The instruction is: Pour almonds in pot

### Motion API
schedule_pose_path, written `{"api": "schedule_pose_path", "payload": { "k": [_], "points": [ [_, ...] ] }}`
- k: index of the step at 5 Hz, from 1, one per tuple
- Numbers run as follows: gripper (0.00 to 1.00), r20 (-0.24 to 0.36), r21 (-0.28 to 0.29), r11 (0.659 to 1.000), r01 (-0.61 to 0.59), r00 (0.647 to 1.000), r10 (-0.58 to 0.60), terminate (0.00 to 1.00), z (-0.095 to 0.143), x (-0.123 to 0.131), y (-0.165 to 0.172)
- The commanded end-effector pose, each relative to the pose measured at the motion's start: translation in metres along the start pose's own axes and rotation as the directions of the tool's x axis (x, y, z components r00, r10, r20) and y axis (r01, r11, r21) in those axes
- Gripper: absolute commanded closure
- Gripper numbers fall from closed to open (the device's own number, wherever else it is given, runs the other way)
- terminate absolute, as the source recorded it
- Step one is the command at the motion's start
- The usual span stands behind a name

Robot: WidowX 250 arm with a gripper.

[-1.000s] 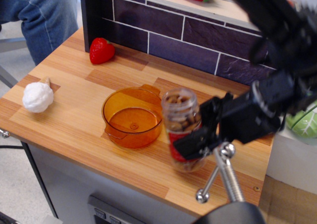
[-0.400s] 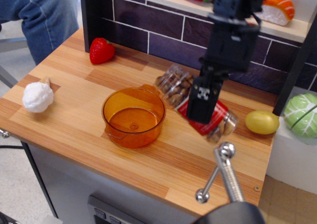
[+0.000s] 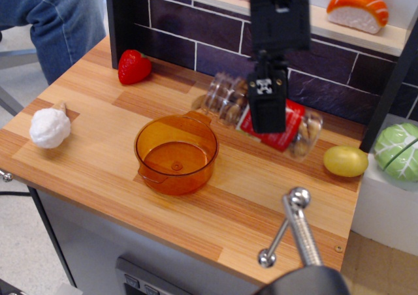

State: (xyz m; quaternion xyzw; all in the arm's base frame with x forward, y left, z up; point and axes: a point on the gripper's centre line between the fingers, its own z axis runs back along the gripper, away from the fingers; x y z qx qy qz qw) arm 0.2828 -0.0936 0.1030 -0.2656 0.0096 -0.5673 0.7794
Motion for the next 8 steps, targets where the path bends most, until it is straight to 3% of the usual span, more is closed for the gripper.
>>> {"api": "schedule_pose_path", "payload": {
  "k": [1,4,5,6,7,8],
  "points": [
    [1.0,0.156,0.154,0.988,0.013,0.987,-0.037,0.0,0.01,-0.004,-0.006],
    [1.0,0.275,0.308,0.949,-0.064,0.961,-0.024,0.0,-0.001,-0.01,0.014],
    [1.0,0.343,0.355,0.923,-0.148,0.939,0.019,0.0,0.004,-0.015,0.023],
    [1.0,0.386,0.442,0.868,-0.225,0.922,0.042,0.0,0.004,-0.016,0.032],
    [1.0,0.48,0.438,0.85,-0.293,0.876,0.054,0.0,0.007,-0.019,0.026],
    [1.0,0.605,0.411,0.806,-0.427,0.789,0.11,0.0,0.02,-0.026,0.022]
  ]
}}
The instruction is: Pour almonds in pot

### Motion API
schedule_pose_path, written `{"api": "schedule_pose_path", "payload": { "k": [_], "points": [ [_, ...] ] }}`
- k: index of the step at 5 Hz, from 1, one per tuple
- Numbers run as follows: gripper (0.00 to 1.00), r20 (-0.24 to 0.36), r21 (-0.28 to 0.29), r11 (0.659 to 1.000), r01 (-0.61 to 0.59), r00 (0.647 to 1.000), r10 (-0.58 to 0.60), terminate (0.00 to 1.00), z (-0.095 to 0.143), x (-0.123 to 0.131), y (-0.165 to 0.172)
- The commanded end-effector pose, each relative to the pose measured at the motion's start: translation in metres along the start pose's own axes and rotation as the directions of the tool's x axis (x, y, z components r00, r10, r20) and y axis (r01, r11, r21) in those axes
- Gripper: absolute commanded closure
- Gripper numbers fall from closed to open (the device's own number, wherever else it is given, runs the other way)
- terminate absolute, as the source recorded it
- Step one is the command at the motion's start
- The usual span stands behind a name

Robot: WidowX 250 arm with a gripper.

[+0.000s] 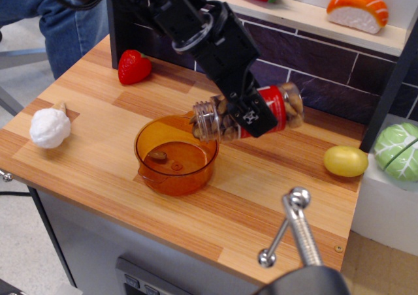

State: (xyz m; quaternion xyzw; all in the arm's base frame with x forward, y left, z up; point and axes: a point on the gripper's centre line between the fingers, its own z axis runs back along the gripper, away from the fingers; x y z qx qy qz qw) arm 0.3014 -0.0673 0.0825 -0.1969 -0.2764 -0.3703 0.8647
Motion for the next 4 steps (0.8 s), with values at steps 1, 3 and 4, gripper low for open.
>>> {"api": "schedule_pose_path", "payload": {
  "k": [1,3,4],
  "points": [
    [1.0,0.191,0.19,0.976,-0.108,0.979,0.071,0.0,0.024,0.003,-0.003],
    [1.0,0.215,0.249,0.95,-0.188,0.967,0.135,0.0,0.019,0.007,0.012],
    [1.0,0.242,0.282,0.934,-0.22,0.958,0.153,0.0,0.014,0.013,0.017]
  ]
}}
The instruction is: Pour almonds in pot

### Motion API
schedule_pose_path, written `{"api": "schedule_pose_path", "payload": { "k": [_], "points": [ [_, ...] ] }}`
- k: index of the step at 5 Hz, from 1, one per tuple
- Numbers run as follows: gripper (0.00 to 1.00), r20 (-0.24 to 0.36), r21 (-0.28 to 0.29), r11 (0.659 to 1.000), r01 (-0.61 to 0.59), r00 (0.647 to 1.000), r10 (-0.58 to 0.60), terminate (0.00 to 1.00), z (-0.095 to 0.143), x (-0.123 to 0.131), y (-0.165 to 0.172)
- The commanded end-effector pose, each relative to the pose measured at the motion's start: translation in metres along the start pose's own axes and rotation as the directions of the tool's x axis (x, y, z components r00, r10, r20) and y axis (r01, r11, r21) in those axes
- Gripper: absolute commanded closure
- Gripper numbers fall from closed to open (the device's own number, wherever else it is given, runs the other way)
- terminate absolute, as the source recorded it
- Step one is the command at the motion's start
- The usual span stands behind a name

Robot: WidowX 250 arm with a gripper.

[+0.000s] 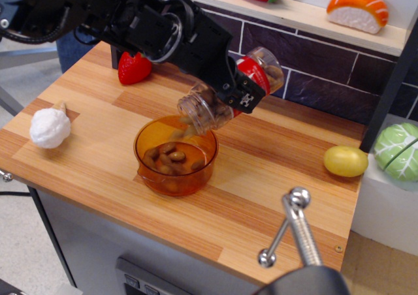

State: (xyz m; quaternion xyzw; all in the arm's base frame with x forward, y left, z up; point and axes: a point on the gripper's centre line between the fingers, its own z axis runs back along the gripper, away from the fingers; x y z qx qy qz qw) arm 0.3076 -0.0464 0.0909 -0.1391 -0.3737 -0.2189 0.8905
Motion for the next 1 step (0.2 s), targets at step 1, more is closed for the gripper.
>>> {"api": "schedule_pose_path", "payload": {
  "k": [1],
  "points": [
    [1.0,-0.014,0.006,1.0,0.018,1.0,-0.018,1.0,-0.0103,0.0174,-0.0053]
  ]
}}
